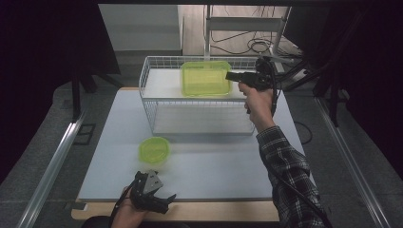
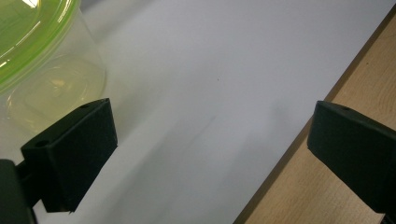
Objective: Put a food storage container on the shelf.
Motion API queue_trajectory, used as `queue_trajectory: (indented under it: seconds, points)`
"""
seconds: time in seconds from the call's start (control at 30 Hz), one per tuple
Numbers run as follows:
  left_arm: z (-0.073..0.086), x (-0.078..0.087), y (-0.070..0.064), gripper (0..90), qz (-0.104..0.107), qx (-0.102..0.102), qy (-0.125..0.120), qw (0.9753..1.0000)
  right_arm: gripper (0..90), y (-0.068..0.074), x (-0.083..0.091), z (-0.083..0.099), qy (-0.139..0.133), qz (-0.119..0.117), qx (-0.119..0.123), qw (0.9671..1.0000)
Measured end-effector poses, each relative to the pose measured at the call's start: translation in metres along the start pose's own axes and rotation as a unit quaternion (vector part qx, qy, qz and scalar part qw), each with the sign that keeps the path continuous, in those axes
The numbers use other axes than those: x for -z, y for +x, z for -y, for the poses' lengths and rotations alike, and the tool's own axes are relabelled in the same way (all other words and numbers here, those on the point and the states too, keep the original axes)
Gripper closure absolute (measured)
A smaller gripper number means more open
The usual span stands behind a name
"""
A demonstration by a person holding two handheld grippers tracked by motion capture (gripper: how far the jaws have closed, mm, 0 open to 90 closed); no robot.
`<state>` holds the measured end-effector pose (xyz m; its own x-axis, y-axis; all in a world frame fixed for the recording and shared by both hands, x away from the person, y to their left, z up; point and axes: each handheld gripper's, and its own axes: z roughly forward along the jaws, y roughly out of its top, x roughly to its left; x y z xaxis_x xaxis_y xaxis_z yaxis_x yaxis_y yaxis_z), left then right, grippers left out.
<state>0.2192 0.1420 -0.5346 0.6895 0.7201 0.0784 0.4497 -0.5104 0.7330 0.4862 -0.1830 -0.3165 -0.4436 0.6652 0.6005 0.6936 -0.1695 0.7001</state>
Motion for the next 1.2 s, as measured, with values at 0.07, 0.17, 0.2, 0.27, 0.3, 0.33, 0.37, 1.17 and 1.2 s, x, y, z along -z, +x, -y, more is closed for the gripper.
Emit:
queue_trajectory:
  seconds: [0.07, 0.17, 0.2, 0.27, 0.3, 0.33, 0.37, 1.17, 1.2]
  points:
    - [0.000, 0.000, 0.000, 1.3, 0.000, 0.001, 0.000, 1.0000, 79.8, 0.000, -0.001, -0.001, 0.000, 0.005, -0.001, 1.0000]
    - [0.000, 0.000, -0.001, 1.3, 0.000, 0.000, 0.000, 1.0000, 79.7, -0.001, -0.004, -0.003, -0.001, 0.012, -0.002, 0.9999]
    - [0.000, 0.000, -0.001, 1.3, 0.000, 0.000, 0.000, 1.0000, 79.5, 0.000, -0.005, -0.003, -0.002, 0.012, -0.003, 0.9999]
    - [0.000, 0.000, -0.001, 1.3, 0.000, 0.000, 0.000, 1.0000, 78.9, 0.000, -0.007, -0.003, -0.002, 0.016, 0.002, 0.9999]
    - [0.000, 0.000, -0.001, 1.3, 0.000, -0.001, 0.001, 1.0000, 78.4, 0.001, -0.007, -0.003, -0.002, 0.020, 0.006, 0.9998]
    - [0.000, -0.001, -0.001, 1.3, 0.000, -0.001, 0.001, 1.0000, 77.5, 0.002, -0.008, -0.004, -0.002, 0.025, 0.011, 0.9996]
    - [0.000, -0.001, -0.001, 1.3, 0.000, -0.001, 0.001, 1.0000, 76.5, 0.003, -0.009, -0.004, -0.002, 0.033, 0.020, 0.9992]
    - [0.000, -0.001, -0.002, 1.3, -0.001, -0.006, 0.004, 1.0000, 59.6, 0.011, -0.024, -0.008, 0.028, 0.109, 0.115, 0.9870]
    - [0.000, -0.001, -0.002, 1.3, -0.001, -0.006, 0.004, 1.0000, 58.0, 0.012, -0.023, -0.008, 0.027, 0.107, 0.118, 0.9869]
